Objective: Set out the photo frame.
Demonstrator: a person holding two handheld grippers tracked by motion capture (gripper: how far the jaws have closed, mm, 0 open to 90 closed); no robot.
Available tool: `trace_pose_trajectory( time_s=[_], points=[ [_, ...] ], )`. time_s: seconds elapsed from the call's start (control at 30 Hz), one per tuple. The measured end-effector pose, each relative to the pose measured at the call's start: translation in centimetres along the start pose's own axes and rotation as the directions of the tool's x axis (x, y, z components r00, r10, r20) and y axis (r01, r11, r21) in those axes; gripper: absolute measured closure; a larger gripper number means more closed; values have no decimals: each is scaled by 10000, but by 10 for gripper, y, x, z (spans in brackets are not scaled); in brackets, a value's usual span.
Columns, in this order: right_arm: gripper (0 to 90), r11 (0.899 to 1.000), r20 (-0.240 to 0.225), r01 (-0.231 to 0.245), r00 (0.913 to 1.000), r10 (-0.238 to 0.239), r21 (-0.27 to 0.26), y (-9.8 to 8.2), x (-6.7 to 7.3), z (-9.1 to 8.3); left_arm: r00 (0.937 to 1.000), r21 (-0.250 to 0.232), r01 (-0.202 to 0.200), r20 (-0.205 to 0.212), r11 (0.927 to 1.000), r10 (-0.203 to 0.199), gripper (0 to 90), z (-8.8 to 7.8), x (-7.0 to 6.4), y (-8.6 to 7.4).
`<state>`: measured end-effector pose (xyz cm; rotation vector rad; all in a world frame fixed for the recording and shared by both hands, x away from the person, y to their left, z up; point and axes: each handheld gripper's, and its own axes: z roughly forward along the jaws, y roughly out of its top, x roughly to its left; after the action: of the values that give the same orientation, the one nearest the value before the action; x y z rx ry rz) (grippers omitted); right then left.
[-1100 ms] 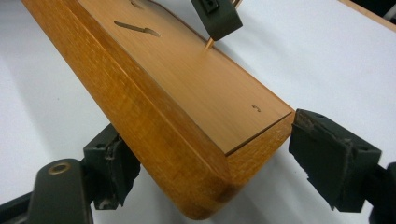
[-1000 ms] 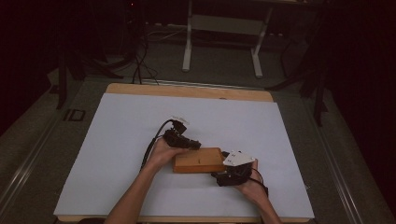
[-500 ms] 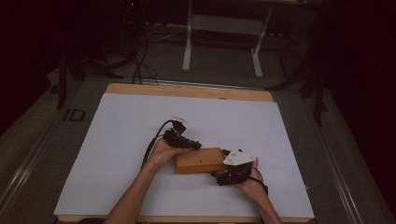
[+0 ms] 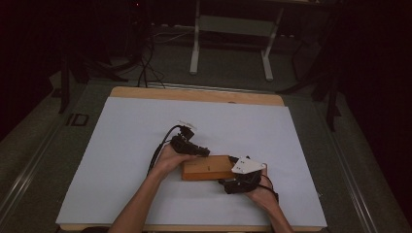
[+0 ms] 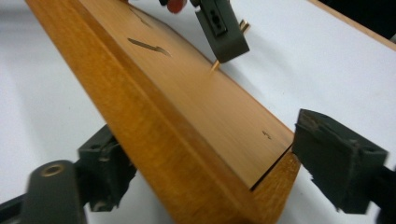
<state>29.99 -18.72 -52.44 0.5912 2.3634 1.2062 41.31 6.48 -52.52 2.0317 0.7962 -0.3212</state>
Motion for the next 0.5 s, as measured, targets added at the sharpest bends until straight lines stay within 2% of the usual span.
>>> trace_pose_trajectory(
  time_s=[0.23,0.5],
  points=[
    [235,9993,-80,-335,9994,333,-194,1,-3,-2,9994,-85,-269,-203,9996,268,715,0,-4,0],
    [262,9981,-119,-519,9986,516,-320,2,-6,-3,9974,-520,-417,-613,9978,385,656,-12,-6,-3]
  ],
)
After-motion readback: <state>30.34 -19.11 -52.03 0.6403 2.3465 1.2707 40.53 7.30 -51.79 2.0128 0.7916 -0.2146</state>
